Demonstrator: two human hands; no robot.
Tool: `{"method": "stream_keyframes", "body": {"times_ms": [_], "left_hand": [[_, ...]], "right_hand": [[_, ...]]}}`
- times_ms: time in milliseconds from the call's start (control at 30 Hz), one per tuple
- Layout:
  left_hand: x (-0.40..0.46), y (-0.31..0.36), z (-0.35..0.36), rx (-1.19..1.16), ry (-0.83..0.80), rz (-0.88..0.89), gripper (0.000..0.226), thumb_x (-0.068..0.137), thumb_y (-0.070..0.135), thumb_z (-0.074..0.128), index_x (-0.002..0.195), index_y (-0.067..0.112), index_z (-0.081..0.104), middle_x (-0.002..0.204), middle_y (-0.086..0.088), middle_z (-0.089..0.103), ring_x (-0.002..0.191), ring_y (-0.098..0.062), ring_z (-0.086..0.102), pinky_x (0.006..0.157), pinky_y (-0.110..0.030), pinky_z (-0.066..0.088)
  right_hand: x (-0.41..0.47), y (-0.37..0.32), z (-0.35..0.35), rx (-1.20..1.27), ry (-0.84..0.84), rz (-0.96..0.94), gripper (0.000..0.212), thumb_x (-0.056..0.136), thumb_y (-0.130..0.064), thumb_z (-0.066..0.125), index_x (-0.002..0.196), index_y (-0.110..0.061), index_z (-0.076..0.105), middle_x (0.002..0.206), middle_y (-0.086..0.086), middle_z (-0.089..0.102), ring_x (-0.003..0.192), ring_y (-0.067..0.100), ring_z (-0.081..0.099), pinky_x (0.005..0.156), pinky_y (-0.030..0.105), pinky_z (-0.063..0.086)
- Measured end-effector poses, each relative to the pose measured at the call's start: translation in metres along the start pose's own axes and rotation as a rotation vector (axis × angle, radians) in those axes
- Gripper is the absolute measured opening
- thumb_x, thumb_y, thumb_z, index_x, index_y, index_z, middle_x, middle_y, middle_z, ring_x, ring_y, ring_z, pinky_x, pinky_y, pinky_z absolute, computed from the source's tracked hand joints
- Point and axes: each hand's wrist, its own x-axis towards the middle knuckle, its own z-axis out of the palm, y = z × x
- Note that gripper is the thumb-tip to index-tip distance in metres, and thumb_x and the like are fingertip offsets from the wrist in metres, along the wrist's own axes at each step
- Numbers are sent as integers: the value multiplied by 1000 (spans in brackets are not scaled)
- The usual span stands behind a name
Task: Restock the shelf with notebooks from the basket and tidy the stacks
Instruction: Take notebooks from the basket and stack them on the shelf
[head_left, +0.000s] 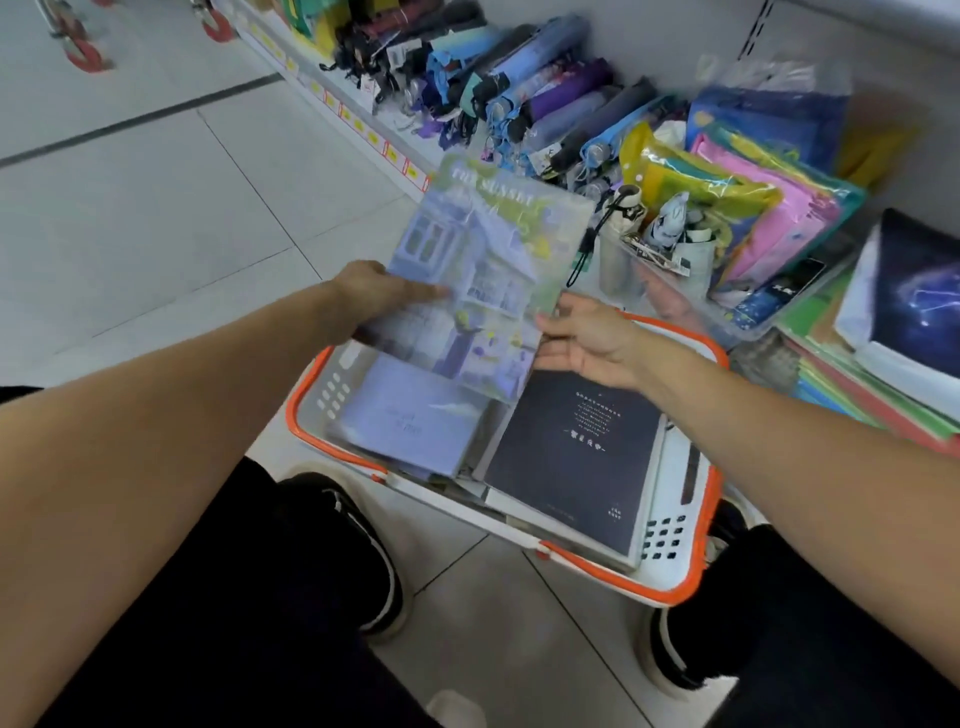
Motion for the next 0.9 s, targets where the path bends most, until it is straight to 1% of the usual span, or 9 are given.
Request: {"method": "stream_keyframes", "body": {"times_ms": [100,133,200,267,367,433,600,733,900], "left_hand": [[-8,11,-2,-190,-251,-13,50,75,35,82,116,10,68,99,-4,75,81,-20,73,67,-35,60],[-12,16,-1,-211,-308,-6,41,82,28,76,117,7,68,99,-7,75,83,-23,73,73,-40,60],[-13,24,3,-163,-233,38,34,86,19,73,115,3,67,105,-13,73,93,-32,70,88,-50,55],[-15,32,9,-29,-54,91,32,85,18,73,113,4,67,104,-11,70,87,-29,67,80,-40,56],[-14,36,7,184,172,129,30,84,22,69,111,9,68,103,-9,66,90,-26,65,69,-29,46],[-10,33,0,208,208,121,30,85,23,68,111,9,68,107,-10,66,96,-27,65,70,-28,44],[-10,25,-4,206,218,137,26,84,26,68,106,12,69,102,-8,65,84,-24,60,69,-27,42],[-12,24,-2,217,160,130,27,84,23,68,108,10,68,101,-9,65,84,-23,60,69,-28,43],[-24,31,10,-38,-93,144,23,89,10,67,111,4,67,94,-7,68,70,-17,64,64,-28,57]], "right_hand": [[-8,0,-21,69,-73,5,37,98,-7,54,135,-14,53,113,13,71,94,29,73,83,43,60],[-9,6,-25,64,-89,32,38,100,-14,53,137,-14,51,117,14,70,99,30,72,85,44,59],[-9,22,-27,-125,-113,125,46,101,-36,51,142,-16,45,131,13,61,107,35,68,87,44,58],[-12,40,-22,-659,-158,149,58,97,-49,54,147,-24,41,144,4,49,113,32,64,88,40,57],[-11,57,-12,-1592,-328,-134,78,84,-39,75,152,-27,36,159,-3,30,140,19,39,103,28,41],[-16,59,-2,-1813,-383,-213,83,80,-35,79,151,-26,38,156,-8,33,138,17,39,99,29,40],[-17,59,-4,-1838,-328,-331,66,68,-38,87,121,-21,53,121,-6,53,107,23,57,71,32,40],[-22,36,-8,-1759,-275,-265,56,63,-33,90,89,-23,42,72,-9,44,79,24,46,56,34,27],[-34,-31,23,-1688,-228,-511,51,61,-33,91,86,-18,50,81,-1,53,76,18,44,61,34,29]]}}
